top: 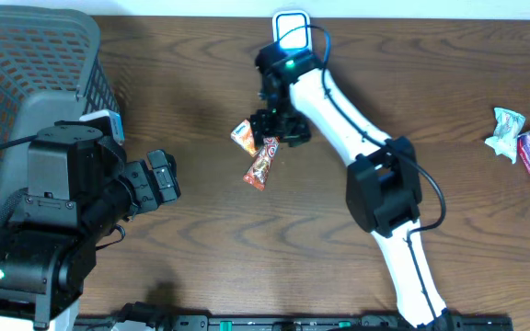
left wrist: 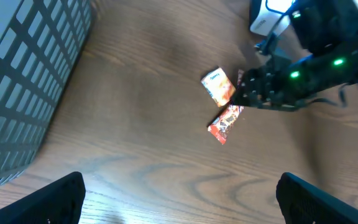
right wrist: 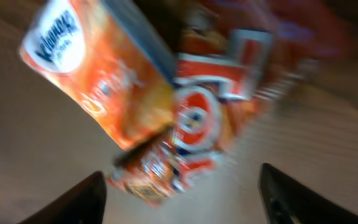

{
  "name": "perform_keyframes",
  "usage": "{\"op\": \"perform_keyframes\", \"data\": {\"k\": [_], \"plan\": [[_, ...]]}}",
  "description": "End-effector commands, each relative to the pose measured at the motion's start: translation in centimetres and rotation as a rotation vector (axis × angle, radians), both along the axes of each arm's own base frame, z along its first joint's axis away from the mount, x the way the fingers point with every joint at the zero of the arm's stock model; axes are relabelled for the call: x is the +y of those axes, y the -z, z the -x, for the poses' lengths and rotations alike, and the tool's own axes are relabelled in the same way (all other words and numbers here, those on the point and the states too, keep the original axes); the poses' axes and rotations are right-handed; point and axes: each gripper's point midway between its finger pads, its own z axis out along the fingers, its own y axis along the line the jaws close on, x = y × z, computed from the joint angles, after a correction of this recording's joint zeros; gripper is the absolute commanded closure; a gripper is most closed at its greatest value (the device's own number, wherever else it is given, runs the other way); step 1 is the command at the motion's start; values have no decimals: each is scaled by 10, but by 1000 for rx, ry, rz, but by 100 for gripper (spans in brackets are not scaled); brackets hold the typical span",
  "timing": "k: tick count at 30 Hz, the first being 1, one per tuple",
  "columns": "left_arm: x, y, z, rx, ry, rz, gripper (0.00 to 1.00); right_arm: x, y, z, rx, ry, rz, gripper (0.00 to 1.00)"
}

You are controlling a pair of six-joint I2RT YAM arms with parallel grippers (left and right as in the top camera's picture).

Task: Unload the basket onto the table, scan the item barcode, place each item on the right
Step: 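Reach the right gripper to the red bar and grasp it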

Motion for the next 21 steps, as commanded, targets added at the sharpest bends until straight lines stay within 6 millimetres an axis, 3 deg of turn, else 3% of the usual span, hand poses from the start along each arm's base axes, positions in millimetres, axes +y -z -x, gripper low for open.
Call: {"op": "perform_keyframes", "data": {"k": [1,4,8,11,17,20,21], "plan": [[3,0,0,-2,-5,-13,2,11,5,11,-17,63,50,29],[3,0,0,-2,-5,-13,2,8,15,16,-27,84,105,32],[3,0,0,-2,-5,-13,2,1,23,18,-40,79,158,45],[3,0,0,-2,-5,-13,2,-6,24,16,-48,82,184,58],[3,0,0,-2,-5,-13,2,-31,24,13,-59,94,278,70],[3,0,0,-2,-5,-13,2,-38,23,12,-46,104,285,68],[3,0,0,-2,-5,-13,2,-40,23,10,-47,100,284,61]]}}
